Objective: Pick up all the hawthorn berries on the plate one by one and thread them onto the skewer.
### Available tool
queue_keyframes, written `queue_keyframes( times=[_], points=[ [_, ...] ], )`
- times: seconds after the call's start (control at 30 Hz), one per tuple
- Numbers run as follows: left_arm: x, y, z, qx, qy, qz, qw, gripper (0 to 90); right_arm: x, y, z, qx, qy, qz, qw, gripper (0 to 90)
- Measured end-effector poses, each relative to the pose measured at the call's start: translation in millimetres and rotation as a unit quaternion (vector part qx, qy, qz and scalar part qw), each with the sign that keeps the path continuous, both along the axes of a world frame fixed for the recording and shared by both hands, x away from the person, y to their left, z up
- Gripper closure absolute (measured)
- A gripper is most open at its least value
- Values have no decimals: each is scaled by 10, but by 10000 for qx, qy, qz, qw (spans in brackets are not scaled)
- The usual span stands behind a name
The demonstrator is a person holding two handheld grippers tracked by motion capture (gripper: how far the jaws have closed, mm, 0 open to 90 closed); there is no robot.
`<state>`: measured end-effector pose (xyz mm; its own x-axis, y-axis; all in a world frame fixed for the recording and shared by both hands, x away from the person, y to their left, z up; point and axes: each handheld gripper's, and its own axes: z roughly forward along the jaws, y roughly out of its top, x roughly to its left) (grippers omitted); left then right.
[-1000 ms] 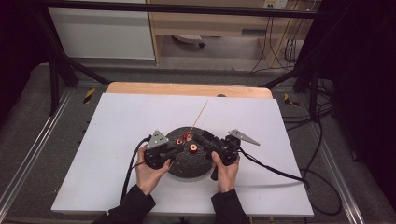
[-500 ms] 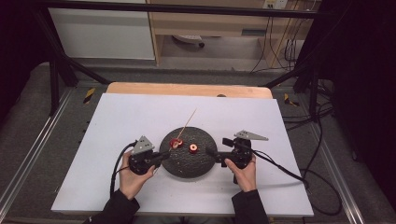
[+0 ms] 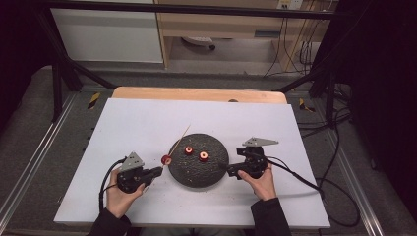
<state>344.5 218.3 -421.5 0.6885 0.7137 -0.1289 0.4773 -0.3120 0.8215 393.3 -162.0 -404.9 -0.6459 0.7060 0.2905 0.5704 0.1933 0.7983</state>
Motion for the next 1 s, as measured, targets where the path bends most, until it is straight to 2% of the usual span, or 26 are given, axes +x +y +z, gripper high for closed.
queue_keyframes(
  times=[0.2,0.37,0.6,0.77,0.93,1.0],
  points=[
    [-74,147,-85,50,46,14,10000,883,70,142,73,-366,96,240,9990,16],
    [-115,233,-121,66,72,12,10000,883,159,312,127,-748,131,433,9962,18],
    [-174,285,-153,86,104,-9,9999,883,285,507,199,-957,152,599,9935,50],
    [-186,290,-154,95,93,-21,9999,883,403,653,168,-1286,319,707,9887,62],
    [-188,297,-156,87,103,6,9999,883,493,792,150,-1624,426,842,9822,77],
    [-188,297,-155,79,109,2,9999,883,527,850,154,-1822,456,937,9777,96]
  ],
)
